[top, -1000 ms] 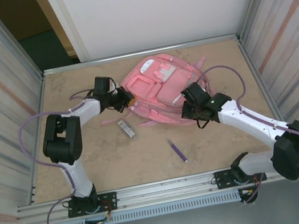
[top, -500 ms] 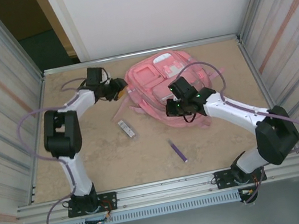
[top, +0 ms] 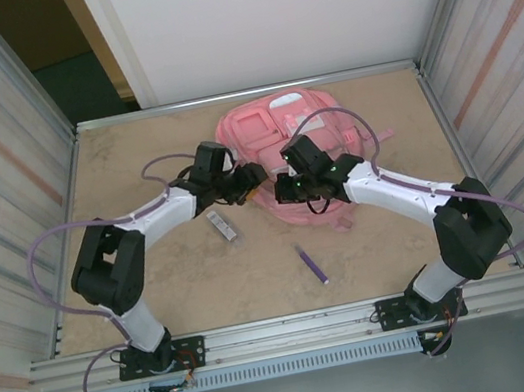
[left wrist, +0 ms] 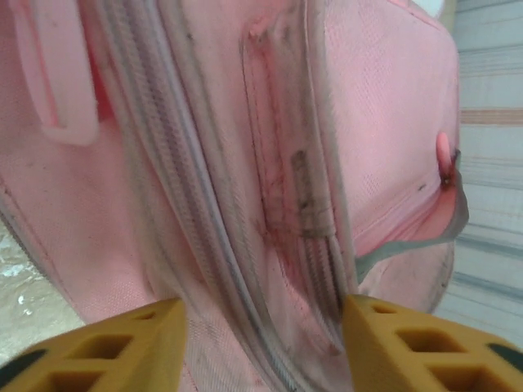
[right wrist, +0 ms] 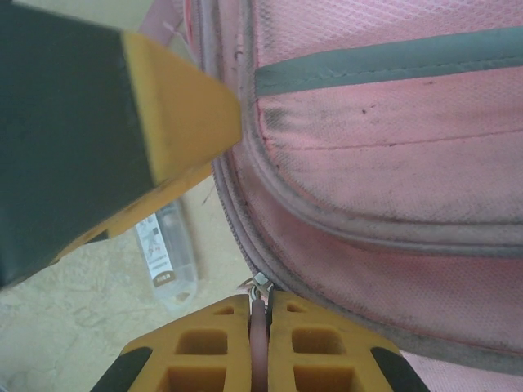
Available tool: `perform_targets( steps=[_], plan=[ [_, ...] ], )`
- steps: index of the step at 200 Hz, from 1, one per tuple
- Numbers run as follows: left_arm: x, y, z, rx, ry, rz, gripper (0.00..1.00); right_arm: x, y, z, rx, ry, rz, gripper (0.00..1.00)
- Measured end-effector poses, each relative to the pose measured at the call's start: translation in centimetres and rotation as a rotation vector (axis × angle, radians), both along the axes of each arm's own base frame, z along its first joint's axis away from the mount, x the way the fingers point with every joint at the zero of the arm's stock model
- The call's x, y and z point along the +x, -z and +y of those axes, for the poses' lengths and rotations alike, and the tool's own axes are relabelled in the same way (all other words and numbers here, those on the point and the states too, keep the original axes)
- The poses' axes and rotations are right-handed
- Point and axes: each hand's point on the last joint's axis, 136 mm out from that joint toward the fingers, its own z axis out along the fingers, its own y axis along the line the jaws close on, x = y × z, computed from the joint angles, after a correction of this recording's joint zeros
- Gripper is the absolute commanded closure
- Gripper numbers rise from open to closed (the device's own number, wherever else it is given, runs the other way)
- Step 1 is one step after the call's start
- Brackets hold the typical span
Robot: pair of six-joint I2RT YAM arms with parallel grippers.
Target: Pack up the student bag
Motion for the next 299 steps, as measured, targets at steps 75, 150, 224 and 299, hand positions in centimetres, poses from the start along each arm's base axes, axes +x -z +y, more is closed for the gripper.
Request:
perform_targets(
  steps=[75, 150, 224, 299],
  plan=[
    [0.5, 0.9, 1.2, 0.017, -0.039, 0.009, 1.00, -1.2, 0.2, -4.1, -0.094, 0.025, -0.046, 1.00],
    [4.4, 0.8, 4.7, -0.020, -0.001, 0.063, 1.00, -1.3, -1.0, -9.1, -0.083, 0.077, -0.108, 1.00],
    [11.0, -0.4, 11.2, 0.049, -0.179, -0.045, 0.57, -0.2, -0.1, -4.1, -0.079, -0.017, -0.038, 1.00],
    [-1.9, -2.2, 4.5, 0.107, -0.040, -0.046, 0.39, 0.0, -0.4, -0.6, -0.033, -0.067, -0.016, 1.00]
  ],
)
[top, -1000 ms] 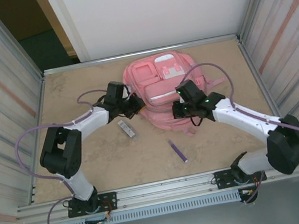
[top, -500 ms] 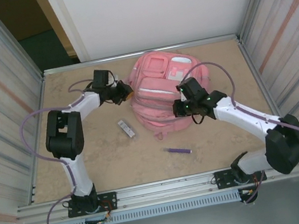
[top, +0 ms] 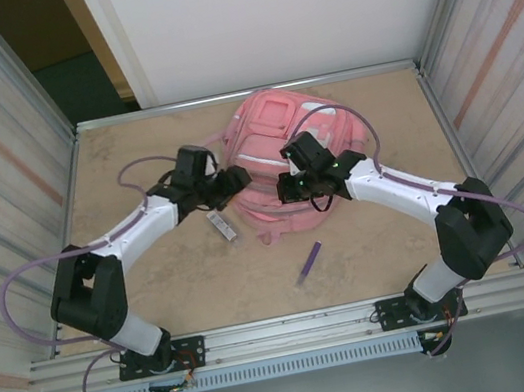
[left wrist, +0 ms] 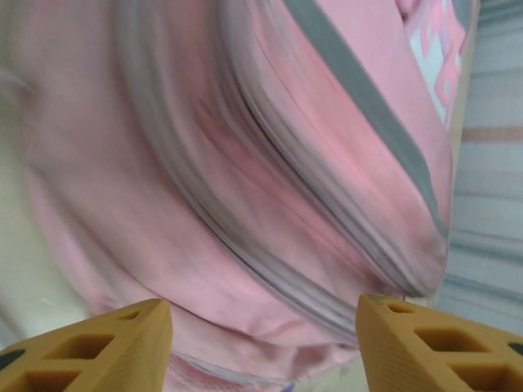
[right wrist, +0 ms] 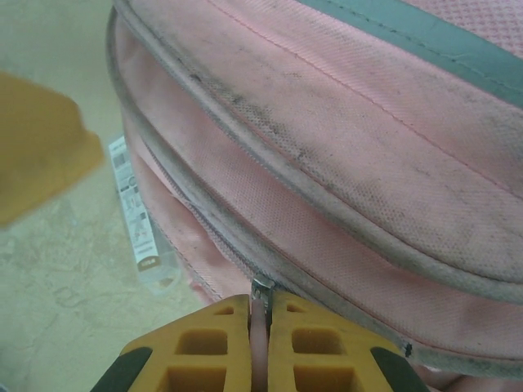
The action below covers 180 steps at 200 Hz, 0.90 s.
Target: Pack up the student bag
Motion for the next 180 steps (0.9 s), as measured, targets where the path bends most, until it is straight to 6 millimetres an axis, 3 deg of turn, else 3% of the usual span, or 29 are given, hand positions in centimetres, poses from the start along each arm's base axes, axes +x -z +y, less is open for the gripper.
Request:
perform_targets(
  steps=[38, 61, 73, 82, 95, 121, 164, 180],
  plan=[
    [-0.3, 0.5, -1.7, 0.025, -0.039, -0.014, 0.45, -0.2, -0.4, 0.9, 0.029, -0.008, -0.004, 1.00],
    [0.3, 2.1, -2.0, 0.038, -0.071, 0.006, 0.63, -0.5, -0.5, 1.3, 0.041, -0.021, 0.001, 1.00],
    [0.6, 3.0, -2.0, 0.047, -0.081, 0.020, 0.78, -0.6, -0.2, 1.3, 0.035, -0.021, 0.004, 1.00],
    [0.7, 3.2, -2.1, 0.050, -0.084, 0.021, 0.90, -0.7, 0.0, 1.1, 0.029, -0.020, 0.007, 1.00],
    [1.1, 2.8, -2.1, 0.047, -0.089, 0.012, 1.00, -0.9, 0.5, 0.7, 0.008, -0.019, 0.009, 1.00],
    [2.0, 2.2, -1.5, 0.030, -0.094, 0.004, 1.00, -1.1, 0.4, -1.0, -0.018, -0.011, -0.023, 1.00],
    [4.1, 1.9, -1.0, -0.004, -0.030, 0.029, 1.00, -0.5, 0.2, -6.9, -0.024, 0.089, -0.066, 1.00],
    [4.8, 2.3, -1.3, -0.022, 0.014, 0.049, 1.00, -0.1, -0.1, -8.2, -0.014, 0.109, -0.088, 1.00]
  ],
)
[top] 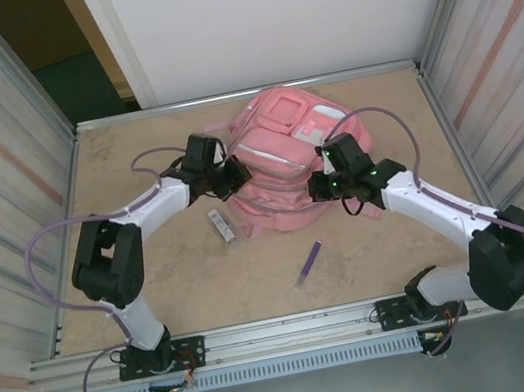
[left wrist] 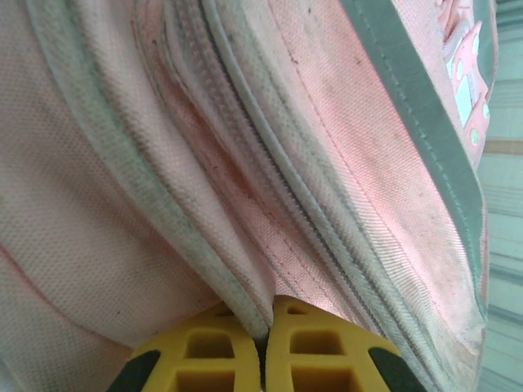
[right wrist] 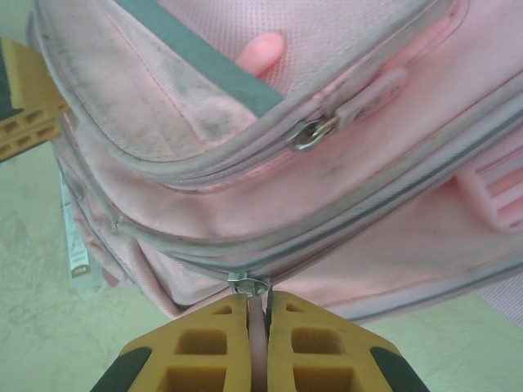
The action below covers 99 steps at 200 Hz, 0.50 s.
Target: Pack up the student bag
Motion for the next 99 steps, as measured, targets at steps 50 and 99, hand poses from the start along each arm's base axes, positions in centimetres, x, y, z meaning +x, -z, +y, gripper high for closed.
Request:
perform_targets(
  steps=[50, 99],
  plan=[
    [2.5, -0.3, 1.2, 0.054, 0.024, -0.064, 0.59, -0.3, 0.3, -0.8, 0.009, -0.011, 0.028, 1.00],
    [-1.7, -2.6, 1.9, 0.066, -0.055, -0.087, 0.38, -0.2, -0.3, 1.0, 0.005, -0.055, 0.048, 1.00]
  ],
)
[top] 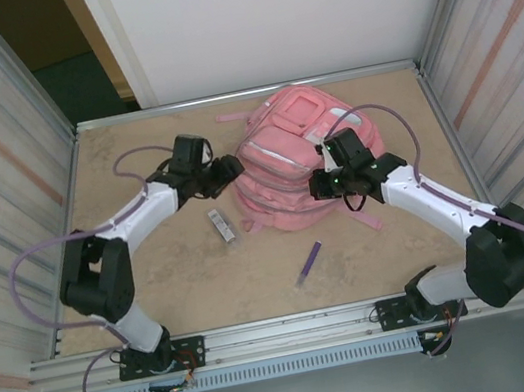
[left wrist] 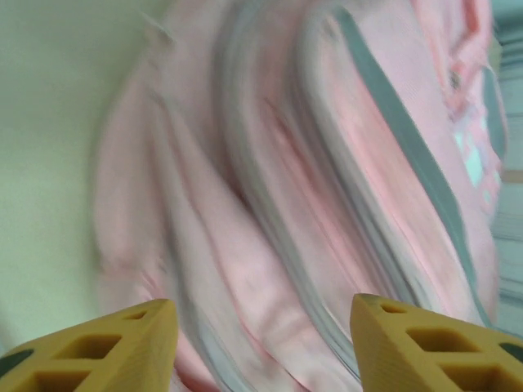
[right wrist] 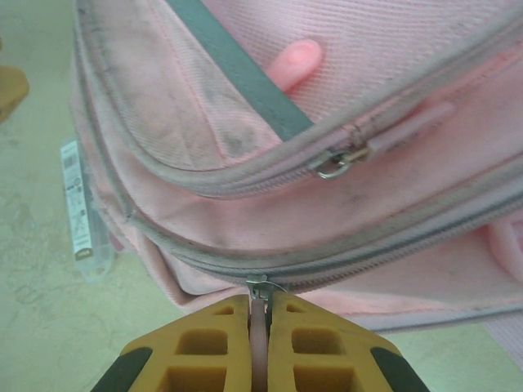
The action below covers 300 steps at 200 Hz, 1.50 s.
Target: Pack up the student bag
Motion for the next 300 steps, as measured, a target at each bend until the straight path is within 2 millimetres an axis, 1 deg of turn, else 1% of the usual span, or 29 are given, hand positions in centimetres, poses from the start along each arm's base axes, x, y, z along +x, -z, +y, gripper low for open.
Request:
perform_targets(
  steps=[18, 27, 36, 51, 72, 80, 88, 94, 100, 116, 137, 151, 166, 193, 207, 224, 240, 252, 261, 266, 285, 294, 300],
  plan=[
    [-2.3, -1.2, -3.0, -0.020, 0.036, -0.017, 0.34, 0.0, -0.2, 1.0, 0.005, -0.024, -0.001, 1.00],
    [-3.3, -1.4, -4.6, -0.029, 0.052, -0.024, 0.34, -0.1, -0.3, 1.5, 0.012, -0.037, 0.002, 1.00],
    [-4.0, -1.3, -5.6, -0.031, 0.055, -0.018, 0.34, -0.1, -0.3, 2.0, 0.020, -0.047, 0.006, 1.00],
    [-4.0, -0.7, -6.1, -0.034, 0.029, -0.004, 0.37, -0.3, -0.1, 2.6, 0.028, -0.061, 0.011, 1.00],
    [-2.6, 0.8, -5.8, -0.027, -0.042, 0.007, 0.45, -0.6, 0.2, 3.5, 0.037, -0.077, 0.023, 1.00],
    [-2.2, 1.5, -5.7, -0.021, -0.062, 0.019, 0.52, -0.7, 0.2, 3.9, 0.039, -0.082, 0.023, 1.00],
    [-2.0, 2.2, -5.6, -0.014, -0.074, 0.028, 0.65, -0.8, 0.2, 4.1, 0.042, -0.086, 0.020, 1.00],
    [-1.9, 2.7, -5.6, -0.010, -0.083, 0.037, 0.77, -0.7, 0.1, 4.1, 0.043, -0.087, 0.018, 1.00],
    [-1.8, 3.0, -5.6, -0.010, -0.090, 0.045, 0.86, -0.7, 0.1, 4.1, 0.042, -0.087, 0.017, 1.00],
    [-1.5, 3.1, -5.7, -0.019, -0.097, 0.044, 1.00, -0.7, 0.3, 3.9, 0.030, -0.080, 0.019, 1.00],
    [-1.4, 2.9, -5.6, -0.028, -0.099, 0.037, 1.00, -0.4, 0.4, 3.2, 0.009, -0.068, 0.012, 1.00],
    [-1.4, 2.6, -5.4, -0.031, -0.093, 0.030, 1.00, -0.2, 0.6, 2.1, -0.009, -0.056, 0.005, 1.00],
    [-1.4, 2.2, -4.9, -0.036, -0.084, 0.024, 1.00, 0.5, 0.8, -0.1, -0.029, -0.006, 0.005, 1.00],
    [-1.6, 1.6, -3.8, -0.045, -0.062, 0.019, 1.00, 2.3, 1.9, -5.1, -0.082, 0.139, 0.025, 1.00],
    [-2.0, 1.4, -3.5, -0.046, -0.045, 0.020, 1.00, 3.0, 2.5, -7.0, -0.094, 0.197, 0.046, 1.00],
    [-2.5, 1.1, -4.0, -0.065, -0.008, 0.017, 1.00, 3.2, 3.9, -7.7, -0.094, 0.216, 0.095, 1.00],
    [-3.0, 1.3, -4.3, -0.078, 0.015, 0.021, 1.00, 3.4, 4.9, -7.9, -0.080, 0.217, 0.140, 1.00],
    [-3.3, 1.5, -4.4, -0.083, 0.027, 0.028, 0.95, 3.4, 5.4, -7.9, -0.073, 0.215, 0.160, 1.00],
    [-3.4, 1.6, -4.4, -0.083, 0.034, 0.027, 0.88, 3.4, 5.4, -7.8, -0.065, 0.212, 0.167, 0.98],
    [-3.5, 1.5, -4.4, -0.085, 0.040, 0.026, 0.83, 3.4, 5.5, -7.8, -0.062, 0.212, 0.170, 0.96],
    [-4.2, 0.8, -4.4, -0.091, 0.066, 0.013, 0.78, 3.3, 5.4, -8.0, -0.060, 0.214, 0.175, 0.90],
    [-4.7, 0.1, -4.1, -0.084, 0.082, 0.000, 0.73, 3.4, 5.4, -8.3, -0.065, 0.223, 0.177, 0.84],
    [-5.1, -0.5, -3.9, -0.083, 0.089, -0.013, 0.65, 3.4, 5.3, -8.6, -0.071, 0.230, 0.176, 0.77]
  ],
)
